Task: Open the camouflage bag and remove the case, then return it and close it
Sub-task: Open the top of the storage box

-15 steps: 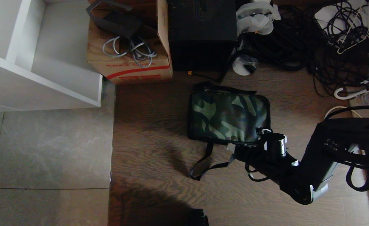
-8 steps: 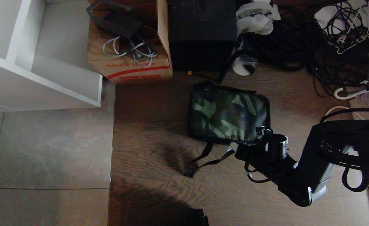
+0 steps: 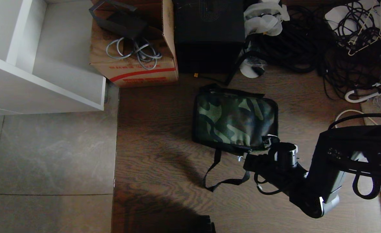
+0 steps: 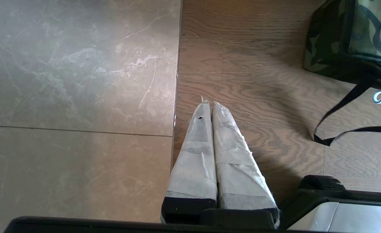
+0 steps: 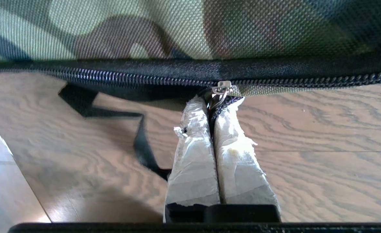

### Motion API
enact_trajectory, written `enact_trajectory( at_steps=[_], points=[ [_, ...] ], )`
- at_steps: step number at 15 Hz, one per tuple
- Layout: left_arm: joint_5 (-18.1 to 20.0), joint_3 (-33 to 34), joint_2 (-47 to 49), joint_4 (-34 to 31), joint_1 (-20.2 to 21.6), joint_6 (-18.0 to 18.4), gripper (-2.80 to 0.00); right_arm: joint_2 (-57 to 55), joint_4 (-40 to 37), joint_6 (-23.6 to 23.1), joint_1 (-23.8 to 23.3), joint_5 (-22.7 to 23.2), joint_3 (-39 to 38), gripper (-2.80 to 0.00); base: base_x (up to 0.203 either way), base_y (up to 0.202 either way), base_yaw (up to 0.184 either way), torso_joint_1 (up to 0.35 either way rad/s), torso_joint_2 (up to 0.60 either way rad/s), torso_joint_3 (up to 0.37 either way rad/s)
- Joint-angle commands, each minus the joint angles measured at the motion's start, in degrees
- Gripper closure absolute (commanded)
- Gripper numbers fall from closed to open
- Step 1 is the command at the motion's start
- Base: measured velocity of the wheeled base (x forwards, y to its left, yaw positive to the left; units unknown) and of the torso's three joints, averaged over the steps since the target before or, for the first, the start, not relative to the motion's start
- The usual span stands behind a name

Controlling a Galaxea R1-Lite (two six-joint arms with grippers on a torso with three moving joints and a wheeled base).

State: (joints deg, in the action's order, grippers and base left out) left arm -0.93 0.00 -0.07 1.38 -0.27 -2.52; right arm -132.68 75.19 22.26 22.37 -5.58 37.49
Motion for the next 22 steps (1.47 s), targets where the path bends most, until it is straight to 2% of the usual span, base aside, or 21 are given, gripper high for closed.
enact_trajectory(
  at_steps=[1, 5, 8, 10, 13, 15, 19, 22],
  points=[
    [-0.1, 0.4, 0.1, 0.0, -0.1, 0.0, 0.0, 1.3, 0.2, -0.9, 0.0, 0.3, -1.0, 0.0, 0.0, 0.0, 0.0, 0.0, 0.0, 0.0],
    [-0.1, 0.5, 0.1, 0.0, -0.1, 0.0, 0.0, 5.4, -1.4, -1.9, -2.2, 4.8, -2.7, 0.0, 0.0, 0.0, 0.0, 0.0, 0.0, 0.0],
    [0.0, 0.4, 0.1, 0.0, 0.0, 0.0, 0.0, 9.0, -7.4, -2.5, -4.3, 7.6, -3.0, 0.0, 0.0, 0.0, 0.0, 0.0, 0.0, 0.0],
    [0.0, 0.5, 0.1, 0.0, 0.0, 0.0, 0.0, 9.3, -8.1, -4.3, -4.8, 7.7, -3.7, 0.0, 0.0, 0.0, 0.0, 0.0, 0.0, 0.0],
    [-0.1, 0.5, 0.1, 0.0, 0.0, 0.0, 0.0, 10.6, -9.0, -7.0, -8.1, 9.0, -3.7, 0.0, 0.0, 0.0, 0.0, 0.0, 0.0, 0.0],
    [0.0, 0.5, 0.1, 0.0, 0.0, 0.0, 0.0, 11.5, -9.7, -7.9, -10.3, 11.4, -3.7, 0.0, 0.0, 0.0, 0.0, 0.0, 0.0, 0.0],
    [-0.1, 0.4, 0.1, 0.0, 0.0, 0.0, 0.0, 13.6, -13.0, -12.0, -16.3, 19.7, -3.8, 0.0, 0.0, 0.0, 0.0, 0.0, 0.0, 0.0],
    [0.0, 0.4, 0.1, 0.0, -0.1, 0.0, 0.0, 13.7, -13.3, -12.9, -16.5, 19.7, -4.2, 0.0, 0.0, 0.0, 0.0, 0.0, 0.0, 0.0]
  ],
)
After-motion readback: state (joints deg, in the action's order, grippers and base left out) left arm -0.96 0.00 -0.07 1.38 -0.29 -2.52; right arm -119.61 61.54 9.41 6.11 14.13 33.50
